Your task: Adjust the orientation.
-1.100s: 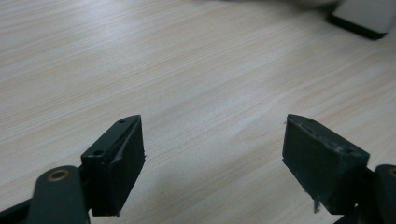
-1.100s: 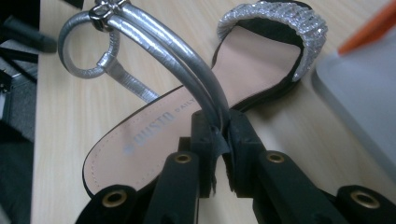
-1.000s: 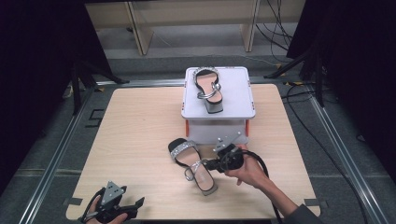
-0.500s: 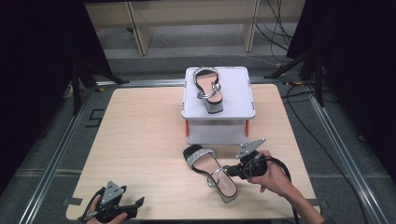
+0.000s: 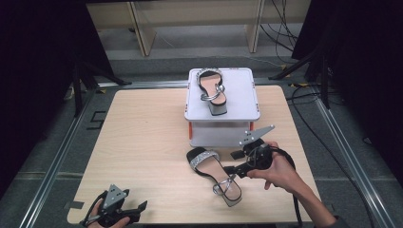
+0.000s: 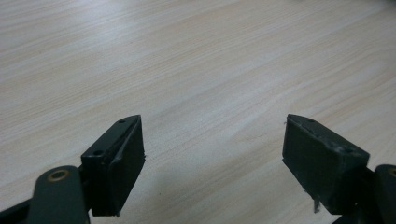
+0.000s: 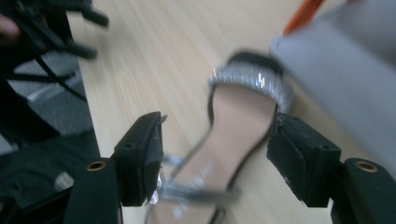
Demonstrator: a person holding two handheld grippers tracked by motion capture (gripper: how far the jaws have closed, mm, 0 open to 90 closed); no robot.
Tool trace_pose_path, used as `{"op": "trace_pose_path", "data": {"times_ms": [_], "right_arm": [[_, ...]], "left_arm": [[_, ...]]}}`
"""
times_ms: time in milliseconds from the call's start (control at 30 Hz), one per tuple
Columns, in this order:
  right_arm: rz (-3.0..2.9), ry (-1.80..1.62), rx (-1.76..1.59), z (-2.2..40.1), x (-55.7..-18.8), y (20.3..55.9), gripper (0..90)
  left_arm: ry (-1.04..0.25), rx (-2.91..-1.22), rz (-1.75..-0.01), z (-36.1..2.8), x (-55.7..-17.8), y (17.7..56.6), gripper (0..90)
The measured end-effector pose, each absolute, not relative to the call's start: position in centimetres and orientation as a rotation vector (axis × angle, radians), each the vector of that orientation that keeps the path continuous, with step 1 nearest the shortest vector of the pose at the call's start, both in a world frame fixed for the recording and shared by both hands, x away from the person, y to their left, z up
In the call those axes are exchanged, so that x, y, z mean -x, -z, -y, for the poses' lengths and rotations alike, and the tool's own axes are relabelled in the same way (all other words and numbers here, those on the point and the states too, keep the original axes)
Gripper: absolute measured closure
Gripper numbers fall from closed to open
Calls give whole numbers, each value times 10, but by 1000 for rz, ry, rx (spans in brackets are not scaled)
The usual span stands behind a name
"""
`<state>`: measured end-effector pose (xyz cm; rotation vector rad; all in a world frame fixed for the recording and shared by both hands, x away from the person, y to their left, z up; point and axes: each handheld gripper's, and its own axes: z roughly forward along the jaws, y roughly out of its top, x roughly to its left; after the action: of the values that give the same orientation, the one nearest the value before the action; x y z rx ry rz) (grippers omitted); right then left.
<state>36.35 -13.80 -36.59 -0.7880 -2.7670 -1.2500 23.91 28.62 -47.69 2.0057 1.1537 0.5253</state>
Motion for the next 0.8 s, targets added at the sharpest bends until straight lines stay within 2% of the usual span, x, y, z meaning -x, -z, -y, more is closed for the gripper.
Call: {"op": "trace_pose_path", "data": {"times_ms": [100, 200, 467, 800], "right_arm": [[2740, 1287, 822, 129, -365, 353, 327], [2749, 1189, 931, 112, -370, 355, 304], [2834, 956, 1071, 68, -390, 390, 271], [2825, 878, 1100, 55, -388, 416, 258]], "left_arm": [[-529, -2020, -1138, -287, -241, 477, 206], [-518, -2018, -1143, -286, -239, 477, 206], [-518, -2010, -1143, -286, -239, 477, 206], [-523, -2024, -1139, -287, -240, 478, 206]]}}
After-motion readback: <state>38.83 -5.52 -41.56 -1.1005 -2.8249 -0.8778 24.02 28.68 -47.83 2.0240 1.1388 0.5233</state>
